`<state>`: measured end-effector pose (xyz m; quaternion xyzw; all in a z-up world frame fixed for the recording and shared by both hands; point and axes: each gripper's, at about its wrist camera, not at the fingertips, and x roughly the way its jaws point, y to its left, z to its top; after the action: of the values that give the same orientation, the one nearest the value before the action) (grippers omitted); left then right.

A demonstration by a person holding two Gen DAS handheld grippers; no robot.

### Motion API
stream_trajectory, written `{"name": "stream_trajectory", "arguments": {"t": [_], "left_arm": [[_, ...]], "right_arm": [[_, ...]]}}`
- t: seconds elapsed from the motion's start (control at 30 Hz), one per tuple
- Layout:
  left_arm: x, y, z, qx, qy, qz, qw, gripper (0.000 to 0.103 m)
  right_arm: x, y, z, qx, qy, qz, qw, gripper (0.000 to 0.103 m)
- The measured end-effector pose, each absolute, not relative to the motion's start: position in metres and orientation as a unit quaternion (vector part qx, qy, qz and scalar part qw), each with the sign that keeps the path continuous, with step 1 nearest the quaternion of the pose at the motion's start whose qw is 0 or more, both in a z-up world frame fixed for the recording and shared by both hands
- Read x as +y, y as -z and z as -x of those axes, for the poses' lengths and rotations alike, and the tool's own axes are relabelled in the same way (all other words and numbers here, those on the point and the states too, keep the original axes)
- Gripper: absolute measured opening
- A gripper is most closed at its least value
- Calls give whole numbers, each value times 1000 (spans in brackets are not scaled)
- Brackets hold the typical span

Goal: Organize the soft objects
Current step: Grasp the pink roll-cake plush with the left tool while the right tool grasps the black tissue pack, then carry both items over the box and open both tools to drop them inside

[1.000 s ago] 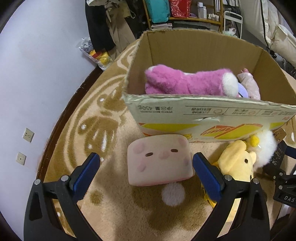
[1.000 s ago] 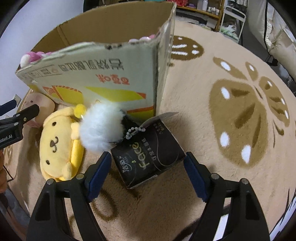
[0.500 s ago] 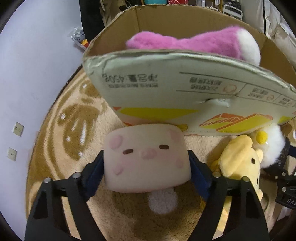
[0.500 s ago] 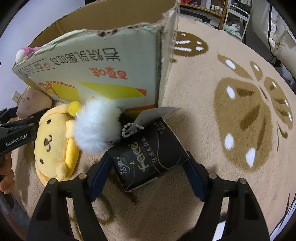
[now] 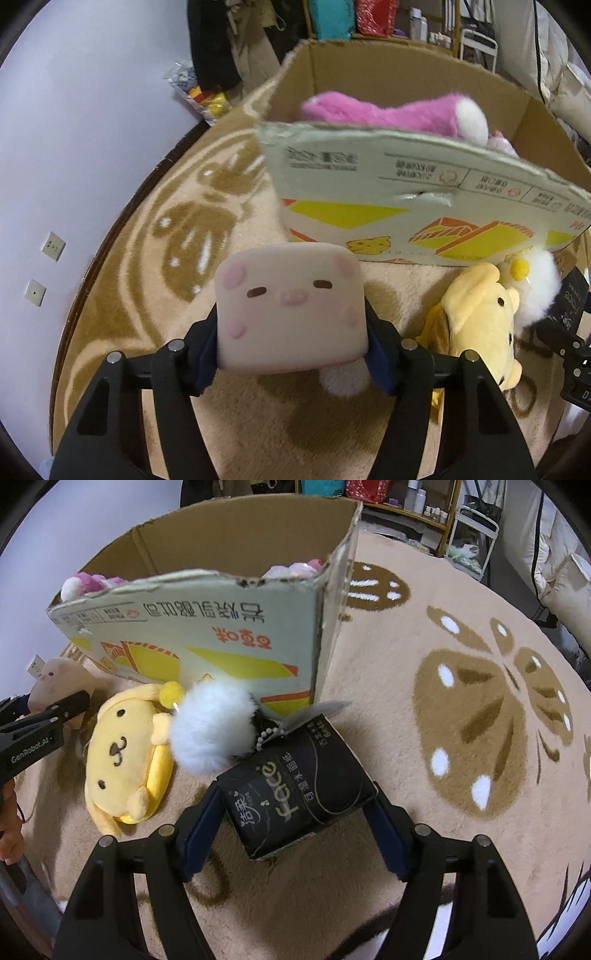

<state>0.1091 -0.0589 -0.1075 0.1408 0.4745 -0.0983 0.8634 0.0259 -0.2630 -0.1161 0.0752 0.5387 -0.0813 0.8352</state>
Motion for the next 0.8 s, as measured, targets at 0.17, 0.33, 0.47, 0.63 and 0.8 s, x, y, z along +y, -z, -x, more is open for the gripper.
{"name": "stream_trajectory", "arguments": {"t": [0.17,0.33,0.47,0.63,0.8], "left_arm": [[-48,94,-106,464,86,-125,873,64],[-37,78,-96,450,79,-107,883,64],[-29,64,-90,431,75,-97,894,64],[-22,46,-82,399,71,-88,910,64],[-22,26,-79,363,75,-88,925,64]], "right_arm": [[-272,100,-16,518,96,-94,845,79],[-277,78,-3,475,104,-121,865,79],[-280,52,8,423,104,-138,889,79],[-275,23,14,375,99,-126,913,79],[-270,4,10,337,99,-104,930,79]]}}
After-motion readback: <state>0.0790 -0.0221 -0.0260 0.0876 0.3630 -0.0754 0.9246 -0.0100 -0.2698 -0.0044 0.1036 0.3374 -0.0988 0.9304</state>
